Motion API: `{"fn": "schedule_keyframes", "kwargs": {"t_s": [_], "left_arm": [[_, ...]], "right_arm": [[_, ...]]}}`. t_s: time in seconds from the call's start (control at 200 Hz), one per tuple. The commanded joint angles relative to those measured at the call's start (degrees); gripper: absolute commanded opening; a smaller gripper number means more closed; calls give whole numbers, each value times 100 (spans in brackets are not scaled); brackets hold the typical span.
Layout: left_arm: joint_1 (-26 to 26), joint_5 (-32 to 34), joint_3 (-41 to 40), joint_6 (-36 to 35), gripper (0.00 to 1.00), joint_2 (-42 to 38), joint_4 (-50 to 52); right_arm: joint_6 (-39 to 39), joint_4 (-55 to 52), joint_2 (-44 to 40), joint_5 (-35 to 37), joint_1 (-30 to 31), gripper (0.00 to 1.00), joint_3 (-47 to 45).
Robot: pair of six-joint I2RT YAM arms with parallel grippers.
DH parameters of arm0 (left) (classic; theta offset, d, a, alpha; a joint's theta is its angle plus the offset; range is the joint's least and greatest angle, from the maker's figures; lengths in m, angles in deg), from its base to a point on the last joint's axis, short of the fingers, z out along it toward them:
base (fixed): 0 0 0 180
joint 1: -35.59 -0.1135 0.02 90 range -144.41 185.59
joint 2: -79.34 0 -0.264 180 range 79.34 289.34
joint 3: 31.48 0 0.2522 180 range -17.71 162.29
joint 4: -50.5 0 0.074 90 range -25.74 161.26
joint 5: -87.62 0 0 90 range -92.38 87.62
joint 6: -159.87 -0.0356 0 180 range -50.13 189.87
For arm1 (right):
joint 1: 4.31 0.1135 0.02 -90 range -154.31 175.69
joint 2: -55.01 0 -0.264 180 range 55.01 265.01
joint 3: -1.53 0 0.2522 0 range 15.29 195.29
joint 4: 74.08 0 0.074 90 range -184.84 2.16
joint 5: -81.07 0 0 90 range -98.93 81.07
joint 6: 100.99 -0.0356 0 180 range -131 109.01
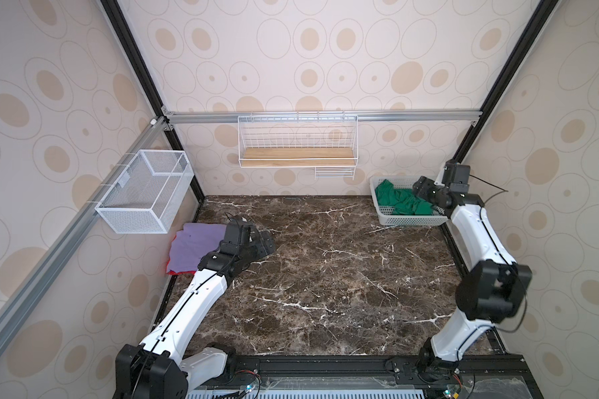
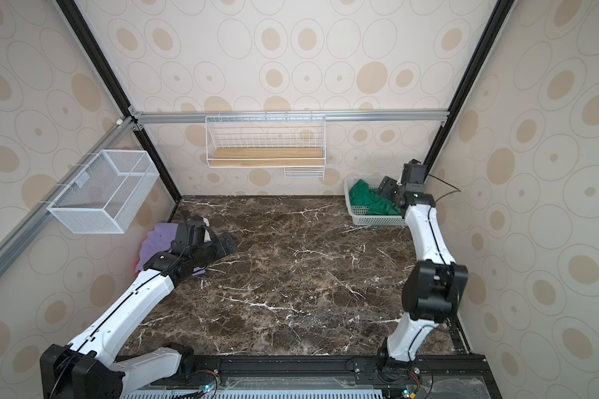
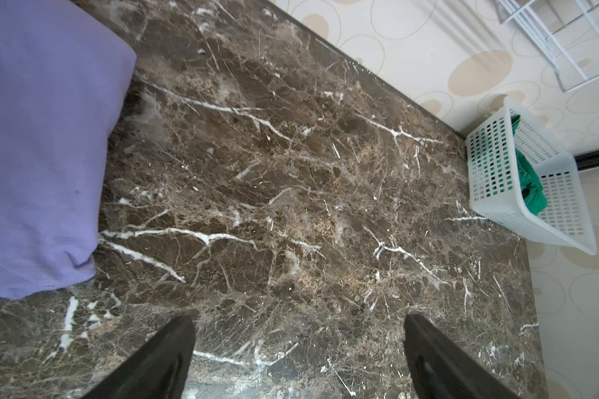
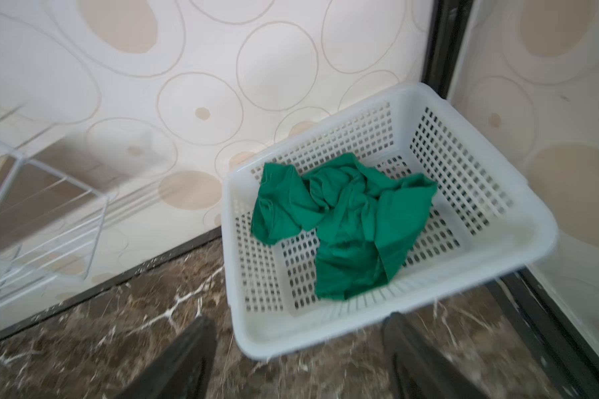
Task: Fold and stack t-shirts
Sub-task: Pick up the T-shirt from the bin.
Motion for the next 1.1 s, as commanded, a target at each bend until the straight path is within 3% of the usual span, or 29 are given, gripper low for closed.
{"fn": "schedule_keyframes", "kwargs": {"t_s": [0.0, 0.095, 0.18, 0.366, 0.656, 0.706, 0.721, 0.726, 0.731, 0.746, 0.781, 0.896, 1.092], "left_arm": [[110, -414, 13, 94, 98, 190, -172], [185, -444, -3, 69, 97, 364, -173], [216, -421, -37, 58, 95, 527, -196], [219, -513, 4, 51, 94, 892, -207], [226, -475, 18, -12, 87, 1051, -133], [226, -472, 14, -20, 86, 1056, -115], [223, -467, 10, -19, 85, 1063, -111], [222, -470, 7, -23, 85, 1057, -111], [221, -471, 5, -21, 84, 1059, -119], [220, -474, 4, -25, 83, 1062, -111], [221, -476, -1, -23, 71, 1067, -121], [229, -489, -43, -5, 28, 1117, -162], [301, -549, -187, 41, 3, 1235, -364]], "right_arm": [[209, -1187, 1588, -209, 34, 81, 1833], [242, -1889, 3044, -389, 51, 81, 3983], [219, -2104, 3902, -294, 77, 81, 5001], [234, -1162, 4104, -211, 56, 84, 4188], [258, -970, 5015, -678, -20, 87, 4637], [249, -928, 5099, -772, -50, 70, 4629], [252, -923, 5107, -796, -57, 58, 4620], [252, -922, 5112, -807, -58, 49, 4620], [255, -918, 5115, -808, -59, 49, 4615], [270, -907, 5124, -833, -67, 36, 4607], [273, -915, 5127, -852, -84, 1, 4577], [488, -645, 4907, -1010, -108, 0, 4280], [904, -470, 4038, -982, -56, 0, 4255]]}}
